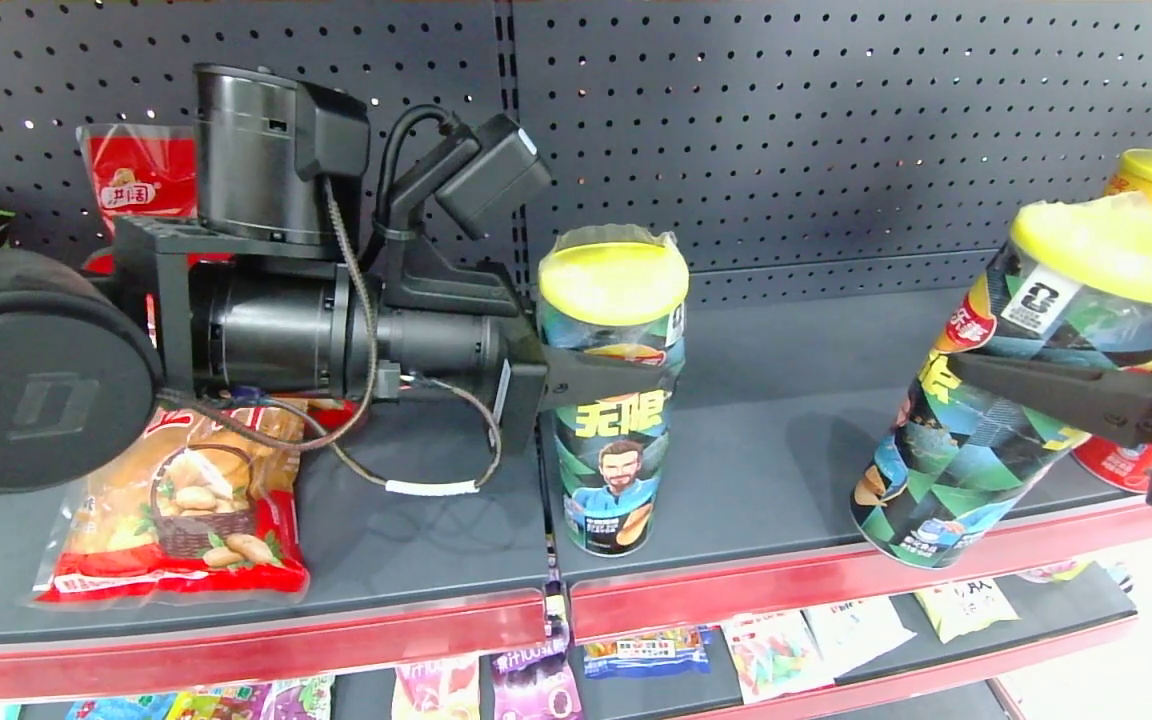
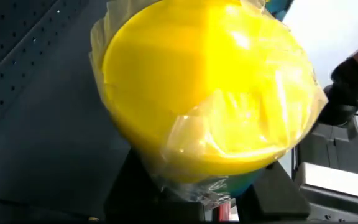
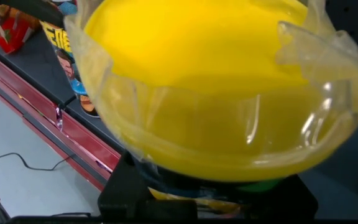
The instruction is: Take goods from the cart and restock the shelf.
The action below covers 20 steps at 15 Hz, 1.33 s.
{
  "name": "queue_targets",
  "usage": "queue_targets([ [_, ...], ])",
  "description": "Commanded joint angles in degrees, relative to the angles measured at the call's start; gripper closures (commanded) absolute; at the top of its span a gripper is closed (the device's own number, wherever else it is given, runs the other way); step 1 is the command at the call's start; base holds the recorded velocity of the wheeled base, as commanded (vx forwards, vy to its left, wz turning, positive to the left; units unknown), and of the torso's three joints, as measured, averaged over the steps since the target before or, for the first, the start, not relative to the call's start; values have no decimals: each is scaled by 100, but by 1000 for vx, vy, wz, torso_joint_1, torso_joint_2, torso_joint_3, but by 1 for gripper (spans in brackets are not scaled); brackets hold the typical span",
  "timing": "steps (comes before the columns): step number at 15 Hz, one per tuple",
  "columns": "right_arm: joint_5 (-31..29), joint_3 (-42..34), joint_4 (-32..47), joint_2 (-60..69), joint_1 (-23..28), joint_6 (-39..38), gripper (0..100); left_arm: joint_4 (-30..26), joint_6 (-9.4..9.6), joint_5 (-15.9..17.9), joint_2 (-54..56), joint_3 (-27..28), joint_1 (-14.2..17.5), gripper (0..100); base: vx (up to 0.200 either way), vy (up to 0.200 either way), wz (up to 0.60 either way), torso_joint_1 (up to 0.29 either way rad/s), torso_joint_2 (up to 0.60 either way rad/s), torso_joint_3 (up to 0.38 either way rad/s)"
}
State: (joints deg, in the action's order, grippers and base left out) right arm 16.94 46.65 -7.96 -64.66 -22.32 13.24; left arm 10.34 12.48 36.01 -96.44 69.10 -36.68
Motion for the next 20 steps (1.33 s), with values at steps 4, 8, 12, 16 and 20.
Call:
queue_targets([
  [4, 2, 2, -4, -3, 0, 3, 100, 39, 9, -42, 90, -124, -50, 100, 0, 0, 0, 0, 0, 0],
  [8, 2, 10, -4, -20, 0, 3, 100, 39, 17, -50, 29, -168, -50, 100, 0, 0, 0, 0, 0, 0],
  [12, 2, 239, -4, -319, -44, 21, 100, 56, 79, -50, 11, -291, -50, 0, 0, 0, 0, 0, 0, 0],
  [16, 11, 977, -13, -1005, -62, 38, 100, 56, 88, -59, 55, -353, -41, 0, 0, 0, 0, 0, 0, 0],
  [20, 28, 2006, -21, -2077, -431, 21, 100, 56, 70, -191, 908, -1531, 12, 0, 0, 0, 0, 0, 0, 0],
])
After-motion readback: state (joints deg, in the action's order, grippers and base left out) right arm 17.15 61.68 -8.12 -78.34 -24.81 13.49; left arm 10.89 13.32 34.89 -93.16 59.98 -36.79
